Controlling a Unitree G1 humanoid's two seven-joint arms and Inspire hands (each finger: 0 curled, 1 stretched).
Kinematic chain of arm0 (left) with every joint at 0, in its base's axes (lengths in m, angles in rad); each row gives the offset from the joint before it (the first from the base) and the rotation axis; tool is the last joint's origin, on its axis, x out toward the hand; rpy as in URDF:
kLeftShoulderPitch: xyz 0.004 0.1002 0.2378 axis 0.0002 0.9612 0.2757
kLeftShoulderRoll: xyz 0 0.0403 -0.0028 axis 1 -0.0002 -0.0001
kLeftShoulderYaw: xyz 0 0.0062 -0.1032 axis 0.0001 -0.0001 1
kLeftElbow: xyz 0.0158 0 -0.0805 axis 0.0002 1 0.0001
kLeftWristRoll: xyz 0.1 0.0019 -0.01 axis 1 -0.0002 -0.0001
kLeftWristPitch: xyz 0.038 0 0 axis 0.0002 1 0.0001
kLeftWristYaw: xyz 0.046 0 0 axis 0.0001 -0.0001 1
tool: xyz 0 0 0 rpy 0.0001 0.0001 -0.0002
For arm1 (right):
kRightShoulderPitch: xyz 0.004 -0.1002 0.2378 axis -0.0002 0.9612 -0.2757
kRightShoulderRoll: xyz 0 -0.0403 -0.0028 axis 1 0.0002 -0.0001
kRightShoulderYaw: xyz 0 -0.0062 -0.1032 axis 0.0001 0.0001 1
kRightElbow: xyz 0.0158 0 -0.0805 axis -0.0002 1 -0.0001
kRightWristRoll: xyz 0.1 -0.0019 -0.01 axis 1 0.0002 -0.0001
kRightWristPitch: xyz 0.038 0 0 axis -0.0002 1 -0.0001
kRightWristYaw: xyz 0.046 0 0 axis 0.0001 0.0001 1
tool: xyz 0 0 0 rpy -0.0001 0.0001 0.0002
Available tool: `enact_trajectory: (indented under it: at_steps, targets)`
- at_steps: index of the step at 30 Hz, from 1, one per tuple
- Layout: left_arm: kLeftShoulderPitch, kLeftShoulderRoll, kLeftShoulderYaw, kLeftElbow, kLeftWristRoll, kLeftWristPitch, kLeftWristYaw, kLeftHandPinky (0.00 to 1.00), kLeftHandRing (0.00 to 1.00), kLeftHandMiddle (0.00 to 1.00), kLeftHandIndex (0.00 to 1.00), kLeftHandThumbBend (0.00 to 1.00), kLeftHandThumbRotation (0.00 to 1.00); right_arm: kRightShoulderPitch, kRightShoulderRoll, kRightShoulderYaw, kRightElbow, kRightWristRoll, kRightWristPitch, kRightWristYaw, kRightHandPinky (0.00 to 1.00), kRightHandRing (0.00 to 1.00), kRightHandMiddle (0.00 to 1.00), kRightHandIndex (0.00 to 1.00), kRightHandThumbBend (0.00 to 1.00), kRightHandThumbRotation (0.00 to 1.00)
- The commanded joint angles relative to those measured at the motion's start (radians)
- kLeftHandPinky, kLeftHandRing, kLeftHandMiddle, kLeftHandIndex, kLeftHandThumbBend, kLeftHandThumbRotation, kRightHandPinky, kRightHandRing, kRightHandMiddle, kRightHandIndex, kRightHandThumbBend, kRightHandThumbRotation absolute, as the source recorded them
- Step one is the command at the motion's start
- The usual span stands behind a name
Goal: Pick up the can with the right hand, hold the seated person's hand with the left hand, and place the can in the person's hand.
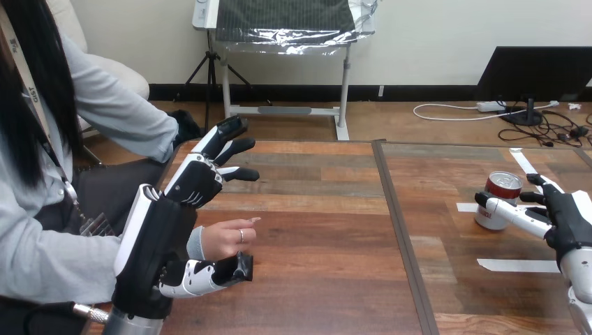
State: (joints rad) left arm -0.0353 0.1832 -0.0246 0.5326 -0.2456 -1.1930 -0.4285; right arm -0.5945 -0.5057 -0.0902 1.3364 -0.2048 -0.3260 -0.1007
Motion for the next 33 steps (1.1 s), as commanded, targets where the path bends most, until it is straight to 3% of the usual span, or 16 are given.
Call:
enact_trajectory:
  at_steps: [1,13,29,33]
  targets:
    - [-0.014,0.013,-0.001,-0.061,-0.021,0.005,-0.003,0.70,0.88,0.92,0.90,1.00,0.66,-0.051,0.017,0.004,-0.013,0.001,-0.014,-0.008,0.78,0.83,0.86,0.93,0.99,0.55]
    - [-0.014,0.013,0.000,-0.065,-0.023,0.001,-0.008,0.70,0.88,0.92,0.90,1.00,0.66,-0.058,0.016,0.016,-0.012,-0.010,-0.006,-0.021,0.77,0.82,0.85,0.93,1.00,0.57]
    - [-0.003,0.017,0.005,-0.076,-0.017,0.017,-0.011,0.71,0.88,0.93,0.90,1.00,0.65,-0.061,0.016,0.002,-0.011,0.008,-0.008,-0.004,0.75,0.83,0.88,0.95,1.00,0.56]
    - [-0.011,0.014,0.005,-0.065,-0.025,0.008,-0.016,0.71,0.88,0.92,0.90,1.00,0.66,-0.063,0.016,0.006,-0.012,0.005,-0.002,-0.011,0.69,0.79,0.89,0.95,1.00,0.57]
